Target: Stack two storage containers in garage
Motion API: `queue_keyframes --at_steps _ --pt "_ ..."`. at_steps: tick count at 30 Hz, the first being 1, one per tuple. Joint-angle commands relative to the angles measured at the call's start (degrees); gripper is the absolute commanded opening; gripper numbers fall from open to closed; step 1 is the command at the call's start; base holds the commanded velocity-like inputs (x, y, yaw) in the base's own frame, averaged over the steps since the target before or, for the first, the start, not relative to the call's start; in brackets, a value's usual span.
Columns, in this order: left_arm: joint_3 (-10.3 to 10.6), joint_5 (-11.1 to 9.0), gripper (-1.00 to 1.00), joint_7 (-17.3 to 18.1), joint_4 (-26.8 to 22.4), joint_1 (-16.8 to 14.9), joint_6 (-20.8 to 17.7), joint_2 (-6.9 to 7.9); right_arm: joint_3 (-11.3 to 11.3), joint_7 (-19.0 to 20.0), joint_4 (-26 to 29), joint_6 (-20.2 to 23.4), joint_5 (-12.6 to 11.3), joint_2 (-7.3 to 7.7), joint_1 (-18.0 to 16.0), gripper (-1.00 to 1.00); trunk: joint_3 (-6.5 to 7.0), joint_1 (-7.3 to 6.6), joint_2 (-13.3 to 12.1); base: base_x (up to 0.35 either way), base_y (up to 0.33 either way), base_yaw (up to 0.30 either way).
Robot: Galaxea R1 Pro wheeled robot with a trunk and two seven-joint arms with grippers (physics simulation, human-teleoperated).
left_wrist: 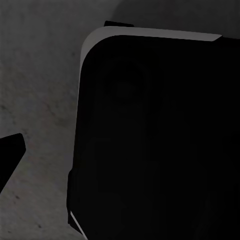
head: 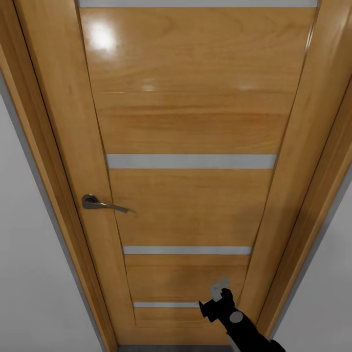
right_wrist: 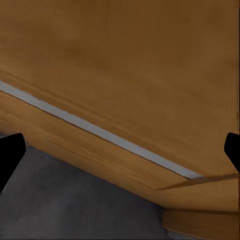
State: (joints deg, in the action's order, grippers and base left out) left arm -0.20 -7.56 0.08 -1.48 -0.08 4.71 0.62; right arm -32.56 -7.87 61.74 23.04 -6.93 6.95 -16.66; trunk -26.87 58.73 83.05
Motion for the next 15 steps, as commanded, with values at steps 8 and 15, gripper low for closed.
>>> queue_keyframes --at_steps 8,15 --pt "0.03 -0.44 1.0 0.01 -0.01 -0.01 0.12 0.0 0.76 -1.53 7.48 5.28 -0.58 0.72 -0.07 1.0 -0.06 0.0 0.03 0.0 0.0 0.0" --pt "0.02 -0.44 1.0 0.01 -0.01 -0.01 0.12 0.0 0.82 -2.79 10.4 7.26 -0.55 0.95 -0.06 1.0 -0.06 0.0 0.03 0.0 0.0 0.0"
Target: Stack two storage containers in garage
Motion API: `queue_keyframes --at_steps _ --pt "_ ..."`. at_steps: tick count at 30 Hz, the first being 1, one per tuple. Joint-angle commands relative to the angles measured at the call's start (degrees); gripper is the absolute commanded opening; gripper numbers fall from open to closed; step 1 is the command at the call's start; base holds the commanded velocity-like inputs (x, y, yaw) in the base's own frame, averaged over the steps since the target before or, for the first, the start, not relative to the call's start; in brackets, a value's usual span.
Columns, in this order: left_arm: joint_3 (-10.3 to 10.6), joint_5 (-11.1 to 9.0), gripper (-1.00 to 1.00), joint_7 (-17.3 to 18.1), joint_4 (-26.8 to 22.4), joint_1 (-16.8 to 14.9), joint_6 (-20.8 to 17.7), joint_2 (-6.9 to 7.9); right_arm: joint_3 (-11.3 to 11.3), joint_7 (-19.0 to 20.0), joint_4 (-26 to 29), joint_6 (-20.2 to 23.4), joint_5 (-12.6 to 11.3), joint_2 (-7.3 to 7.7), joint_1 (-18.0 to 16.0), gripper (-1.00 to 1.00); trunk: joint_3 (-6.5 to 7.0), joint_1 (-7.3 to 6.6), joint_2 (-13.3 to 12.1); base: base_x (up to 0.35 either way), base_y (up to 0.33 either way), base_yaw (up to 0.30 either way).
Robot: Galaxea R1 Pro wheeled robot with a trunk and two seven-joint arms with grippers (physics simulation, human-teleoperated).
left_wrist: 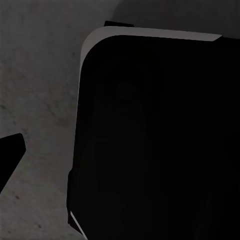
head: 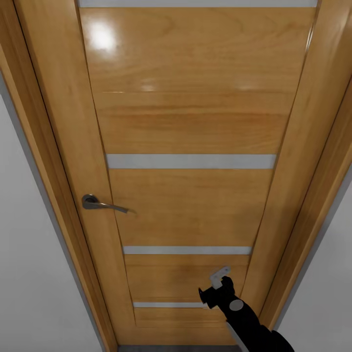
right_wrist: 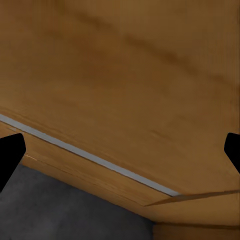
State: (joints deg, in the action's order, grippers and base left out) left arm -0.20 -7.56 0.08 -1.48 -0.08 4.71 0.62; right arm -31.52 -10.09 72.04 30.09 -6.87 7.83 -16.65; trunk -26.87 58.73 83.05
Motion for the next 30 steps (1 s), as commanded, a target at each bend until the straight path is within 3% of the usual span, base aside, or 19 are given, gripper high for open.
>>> queue_keyframes --at_steps 1,15,23,29,30 --pt "0.03 -0.44 1.0 0.01 -0.01 -0.01 0.12 0.0 -0.21 -0.99 1.58 1.28 -0.61 0.08 -0.08 1.0 -0.06 0.0 0.03 0.0 0.0 0.0" --pt "0.03 -0.44 1.0 0.01 -0.01 -0.01 0.12 0.0 0.04 -3.09 7.44 5.32 -0.38 0.13 -0.12 1.0 -0.06 0.0 0.03 0.0 0.0 0.0" --pt "0.03 -0.44 1.0 0.01 -0.01 -0.01 0.12 0.0 1.26 -3.26 7.93 5.43 2.13 0.15 -1.47 1.0 -0.06 0.0 0.03 0.0 0.0 0.0" --pt "0.03 -0.44 1.0 0.01 -0.01 -0.01 0.12 0.0 1.48 -3.32 9.41 5.63 2.44 0.54 -2.54 1.0 -0.06 0.0 0.03 0.0 0.0 0.0" --pt "0.03 -0.44 1.0 0.01 -0.01 -0.01 0.12 0.0 1.62 -3.65 11.12 6.81 2.46 1.23 -2.79 1.0 -0.06 0.0 0.03 0.0 0.0 0.0"
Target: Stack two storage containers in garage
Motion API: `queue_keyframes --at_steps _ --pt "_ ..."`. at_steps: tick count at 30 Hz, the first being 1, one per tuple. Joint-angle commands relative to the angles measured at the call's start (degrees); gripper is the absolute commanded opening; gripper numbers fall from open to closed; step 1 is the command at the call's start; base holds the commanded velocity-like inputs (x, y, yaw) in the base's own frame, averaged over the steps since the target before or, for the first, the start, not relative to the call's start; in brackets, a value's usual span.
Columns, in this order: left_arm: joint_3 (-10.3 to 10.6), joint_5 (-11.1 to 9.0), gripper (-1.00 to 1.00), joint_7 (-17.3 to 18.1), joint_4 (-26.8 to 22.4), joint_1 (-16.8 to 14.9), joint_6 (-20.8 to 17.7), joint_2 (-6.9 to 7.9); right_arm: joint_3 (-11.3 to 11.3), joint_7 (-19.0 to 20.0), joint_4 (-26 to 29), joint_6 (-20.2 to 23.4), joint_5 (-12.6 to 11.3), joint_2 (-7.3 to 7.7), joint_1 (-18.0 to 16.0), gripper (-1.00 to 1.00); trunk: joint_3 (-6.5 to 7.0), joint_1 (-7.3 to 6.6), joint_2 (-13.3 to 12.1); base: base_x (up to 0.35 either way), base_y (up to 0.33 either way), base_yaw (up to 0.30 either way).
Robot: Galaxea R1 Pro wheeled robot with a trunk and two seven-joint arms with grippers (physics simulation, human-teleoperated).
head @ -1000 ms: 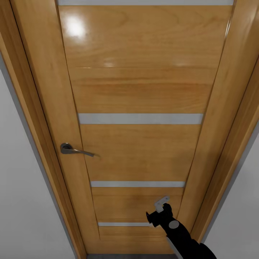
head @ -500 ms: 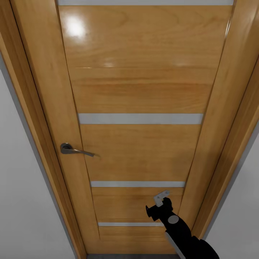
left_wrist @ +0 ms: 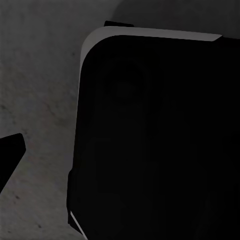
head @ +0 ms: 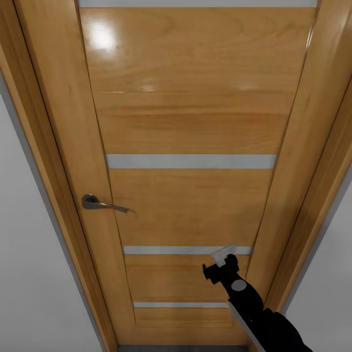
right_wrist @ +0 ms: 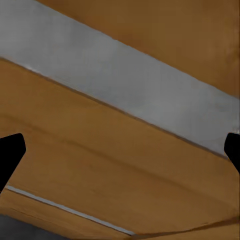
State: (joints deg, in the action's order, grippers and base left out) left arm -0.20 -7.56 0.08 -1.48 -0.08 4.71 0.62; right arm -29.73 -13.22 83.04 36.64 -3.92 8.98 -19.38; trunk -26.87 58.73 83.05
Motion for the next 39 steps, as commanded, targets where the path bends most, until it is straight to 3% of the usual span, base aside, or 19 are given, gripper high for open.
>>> queue_keyframes --at_steps 1,15,21,26,29,35,37,39 --pt "0.03 -0.44 1.0 0.01 -0.01 -0.01 0.12 0.0 -0.13 -0.75 0.68 0.87 -0.48 0.29 -0.34 1.0 -0.06 0.0 0.03 0.0 0.0 0.0" --pt "0.03 -0.44 1.0 0.01 -0.01 -0.01 0.12 0.0 -0.04 -1.79 1.21 4.3 -0.5 0.37 -8.42 1.0 -0.06 0.0 0.03 0.0 0.0 0.0" --pt "0.03 -0.44 1.0 0.01 -0.01 -0.01 0.12 0.0 -0.06 -1.93 0.49 4.4 -0.58 0.06 -10.19 1.0 -0.06 0.0 0.03 0.0 0.0 0.0" --pt "0.03 -0.44 1.0 0.01 -0.01 -0.01 0.12 0.0 -0.12 -2.34 -8.48 4.0 -0.78 -0.38 -14.83 1.0 -0.06 0.0 0.03 0.0 0.0 0.0" --pt "0.03 -0.44 1.0 0.01 -0.01 -0.01 0.12 0.0 -0.14 -2.38 -11.4 3.66 -0.63 -1.36 -16.0 1.0 -0.06 0.0 0.03 0.0 0.0 0.0" --pt "0.03 -0.44 1.0 0.01 -0.01 -0.01 0.12 0.0 -0.38 -2.35 -11.31 3.62 -0.32 -2.16 -16.3 1.0 -0.06 0.0 0.03 0.0 0.0 0.0" --pt "0.03 -0.44 1.0 0.01 -0.01 -0.01 0.12 0.0 -0.61 -2.4 -9.9 4.14 -0.08 -4.0 -16.31 1.0 -0.06 0.0 0.03 0.0 0.0 0.0" --pt "0.03 -0.44 1.0 0.01 -0.01 -0.01 0.12 0.0 -0.69 -2.38 -9.82 4.19 -0.04 -4.87 -16.31 1.0 -0.06 0.0 0.03 0.0 0.0 0.0"
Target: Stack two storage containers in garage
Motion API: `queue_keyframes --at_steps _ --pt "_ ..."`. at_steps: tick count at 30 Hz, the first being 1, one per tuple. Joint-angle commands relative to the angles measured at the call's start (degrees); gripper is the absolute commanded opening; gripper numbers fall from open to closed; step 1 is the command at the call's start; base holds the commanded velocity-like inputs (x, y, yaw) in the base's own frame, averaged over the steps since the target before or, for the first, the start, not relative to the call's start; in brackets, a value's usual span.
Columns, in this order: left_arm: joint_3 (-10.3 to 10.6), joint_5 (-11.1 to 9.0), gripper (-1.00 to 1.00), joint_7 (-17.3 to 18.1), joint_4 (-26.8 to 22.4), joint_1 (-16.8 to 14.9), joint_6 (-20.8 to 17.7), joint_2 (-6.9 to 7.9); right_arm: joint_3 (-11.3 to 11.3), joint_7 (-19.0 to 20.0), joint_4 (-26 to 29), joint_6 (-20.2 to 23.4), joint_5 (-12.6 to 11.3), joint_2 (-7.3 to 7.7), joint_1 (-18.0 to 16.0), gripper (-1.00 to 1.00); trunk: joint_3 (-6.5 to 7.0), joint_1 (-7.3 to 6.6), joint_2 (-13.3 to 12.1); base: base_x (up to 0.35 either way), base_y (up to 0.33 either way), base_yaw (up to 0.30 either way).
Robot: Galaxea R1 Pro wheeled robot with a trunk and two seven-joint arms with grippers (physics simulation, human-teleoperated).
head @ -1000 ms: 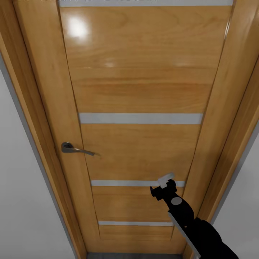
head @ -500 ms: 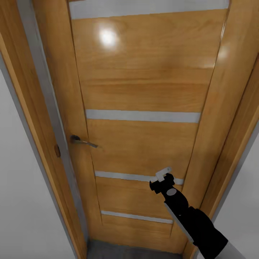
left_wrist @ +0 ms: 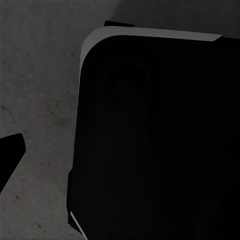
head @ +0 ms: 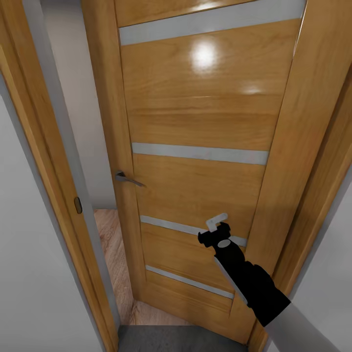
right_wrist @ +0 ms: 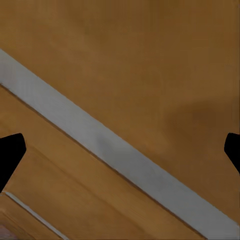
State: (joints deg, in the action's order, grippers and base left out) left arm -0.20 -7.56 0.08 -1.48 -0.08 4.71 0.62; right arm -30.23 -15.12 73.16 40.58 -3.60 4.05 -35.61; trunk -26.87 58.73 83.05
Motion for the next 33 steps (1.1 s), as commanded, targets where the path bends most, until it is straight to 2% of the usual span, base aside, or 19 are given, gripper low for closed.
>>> queue_keyframes --at_steps 1,2,3,5,6,7,8,15,21,29,33 --pt "0.02 -0.44 1.0 0.01 -0.01 -0.01 0.12 0.0 -0.26 -0.45 0.1 0.26 0.28 -0.82 -0.07 1.0 -0.06 0.0 0.03 0.0 0.0 0.0" --pt "0.02 -0.44 1.0 0.01 -0.01 -0.01 0.12 0.0 -0.32 -0.39 0.1 0.35 4.04 -3.61 -0.07 1.0 -0.06 0.0 0.03 0.0 0.0 0.0" --pt "0.02 -0.44 1.0 0.01 -0.01 -0.01 0.12 0.0 -0.3 -0.32 0.01 0.37 5.46 -4.83 -0.07 1.0 -0.06 0.0 0.03 0.0 0.0 0.0" --pt "0.02 -0.44 1.0 0.01 -0.01 -0.01 0.12 0.0 -0.28 -0.12 -0.5 0.43 7.98 -7.53 -0.07 1.0 -0.06 0.0 0.03 0.0 0.0 0.0" --pt "0.02 -0.44 1.0 0.01 -0.01 -0.01 0.12 0.0 -0.27 -0.03 -0.84 0.45 8.87 -9.52 -0.07 1.0 -0.06 0.0 0.03 0.0 0.0 0.0" --pt "0.02 -0.44 1.0 0.01 -0.01 -0.01 0.12 0.0 -0.27 -0.01 -0.97 0.46 9.13 -10.75 -0.07 1.0 -0.06 0.0 0.03 0.0 0.0 0.0" --pt "0.02 -0.44 1.0 0.01 -0.01 -0.01 0.12 0.0 -0.27 0.0 -1.01 0.46 9.2 -11.21 -0.07 1.0 -0.06 0.0 0.03 0.0 0.0 0.0" --pt "0.03 -0.44 1.0 0.01 -0.01 -0.01 0.12 0.0 -0.29 0.22 -2.0 0.38 9.24 -12.4 -0.3 1.0 -0.06 0.0 0.03 0.0 0.0 0.0" --pt "0.02 -0.44 1.0 0.01 -0.01 -0.01 0.12 0.0 -0.27 0.27 -10.44 -0.32 9.21 -13.98 -5.04 1.0 -0.06 0.0 0.03 0.0 0.0 0.0" --pt "0.03 -0.44 1.0 0.01 -0.01 -0.01 0.12 0.0 -0.27 0.12 -17.91 -1.6 9.18 -14.05 -9.74 1.0 -0.06 0.0 0.03 0.0 0.0 0.0" --pt "0.02 -0.44 1.0 0.01 -0.01 -0.01 0.12 0.0 -0.25 0.08 -25.15 -4.6 9.04 -14.05 -13.12 1.0 -0.06 0.0 0.03 0.0 0.0 0.0"
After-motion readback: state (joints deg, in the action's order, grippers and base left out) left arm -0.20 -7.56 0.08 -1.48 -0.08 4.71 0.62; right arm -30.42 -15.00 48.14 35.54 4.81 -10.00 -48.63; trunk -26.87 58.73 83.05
